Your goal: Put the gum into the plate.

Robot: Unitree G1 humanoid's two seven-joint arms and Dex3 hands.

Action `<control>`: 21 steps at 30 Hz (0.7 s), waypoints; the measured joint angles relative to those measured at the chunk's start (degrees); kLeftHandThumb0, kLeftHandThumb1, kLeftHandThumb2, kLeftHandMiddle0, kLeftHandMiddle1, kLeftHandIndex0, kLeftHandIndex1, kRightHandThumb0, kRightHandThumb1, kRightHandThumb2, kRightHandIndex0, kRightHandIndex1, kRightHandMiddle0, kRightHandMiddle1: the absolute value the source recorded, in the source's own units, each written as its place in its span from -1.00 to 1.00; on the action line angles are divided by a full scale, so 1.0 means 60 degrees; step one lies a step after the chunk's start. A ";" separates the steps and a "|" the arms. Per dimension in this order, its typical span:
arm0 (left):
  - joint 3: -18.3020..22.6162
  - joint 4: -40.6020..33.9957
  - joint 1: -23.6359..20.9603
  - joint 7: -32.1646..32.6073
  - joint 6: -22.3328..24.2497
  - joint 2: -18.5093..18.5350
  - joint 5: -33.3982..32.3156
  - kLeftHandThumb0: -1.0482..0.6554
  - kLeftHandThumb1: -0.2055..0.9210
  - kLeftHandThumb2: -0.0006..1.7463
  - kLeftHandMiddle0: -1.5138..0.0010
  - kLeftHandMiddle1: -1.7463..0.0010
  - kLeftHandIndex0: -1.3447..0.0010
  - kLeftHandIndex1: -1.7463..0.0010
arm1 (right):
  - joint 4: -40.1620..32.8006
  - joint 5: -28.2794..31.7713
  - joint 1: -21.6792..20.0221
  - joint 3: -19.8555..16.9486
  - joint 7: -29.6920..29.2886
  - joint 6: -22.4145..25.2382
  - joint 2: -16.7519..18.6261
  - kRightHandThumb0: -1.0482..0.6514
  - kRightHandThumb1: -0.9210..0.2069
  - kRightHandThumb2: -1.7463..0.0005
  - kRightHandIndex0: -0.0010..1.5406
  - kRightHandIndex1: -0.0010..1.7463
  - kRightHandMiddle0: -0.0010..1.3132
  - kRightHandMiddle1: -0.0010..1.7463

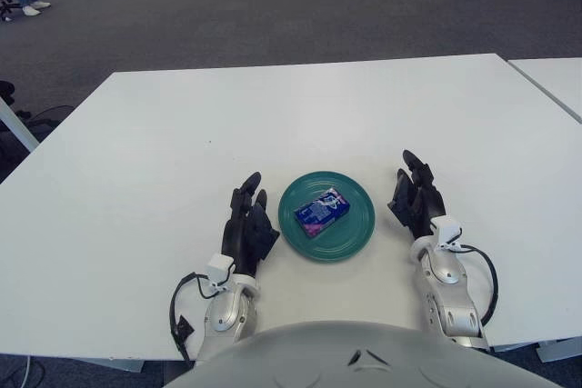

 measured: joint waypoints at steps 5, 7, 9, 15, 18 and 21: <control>0.0000 -0.0021 0.0002 -0.0085 0.0015 0.0065 0.0035 -0.76 1.00 0.19 0.73 1.00 1.00 0.32 | -0.0034 -0.0010 0.0024 0.0080 0.0019 0.0347 -0.0048 -0.70 -1.00 -0.14 -0.85 -1.00 -1.00 -0.66; 0.0000 -0.0055 0.0008 -0.0124 0.0063 0.0102 0.0063 -0.76 1.00 0.19 0.74 1.00 1.00 0.33 | -0.0049 -0.0006 0.0001 0.0090 0.0097 0.0461 -0.0107 -0.70 -1.00 -0.14 -0.87 -1.00 -1.00 -0.68; 0.0000 -0.0082 0.0012 -0.0151 0.0095 0.0126 0.0087 -0.75 1.00 0.19 0.74 1.00 1.00 0.34 | -0.0062 0.0001 -0.0010 0.0102 0.0156 0.0556 -0.0154 -0.70 -1.00 -0.14 -0.87 -1.00 -1.00 -0.70; -0.0008 -0.0177 0.0044 -0.0162 0.0190 0.0150 0.0181 -0.75 1.00 0.19 0.75 1.00 1.00 0.34 | -0.0073 0.0004 -0.0019 0.0108 0.0307 0.0696 -0.0316 -0.68 -1.00 -0.13 -0.91 -1.00 -1.00 -0.75; -0.0011 -0.0192 0.0054 -0.0162 0.0193 0.0150 0.0282 -0.75 1.00 0.18 0.76 1.00 1.00 0.35 | -0.0057 0.0002 -0.0017 0.0108 0.0308 0.0694 -0.0369 -0.67 -1.00 -0.13 -0.91 -1.00 -1.00 -0.75; -0.0008 -0.0217 0.0064 -0.0162 0.0210 0.0150 0.0322 -0.75 1.00 0.18 0.76 1.00 1.00 0.35 | 0.0010 0.0000 -0.0016 0.0109 0.0307 0.0655 -0.0394 -0.67 -1.00 -0.13 -0.91 -1.00 -1.00 -0.75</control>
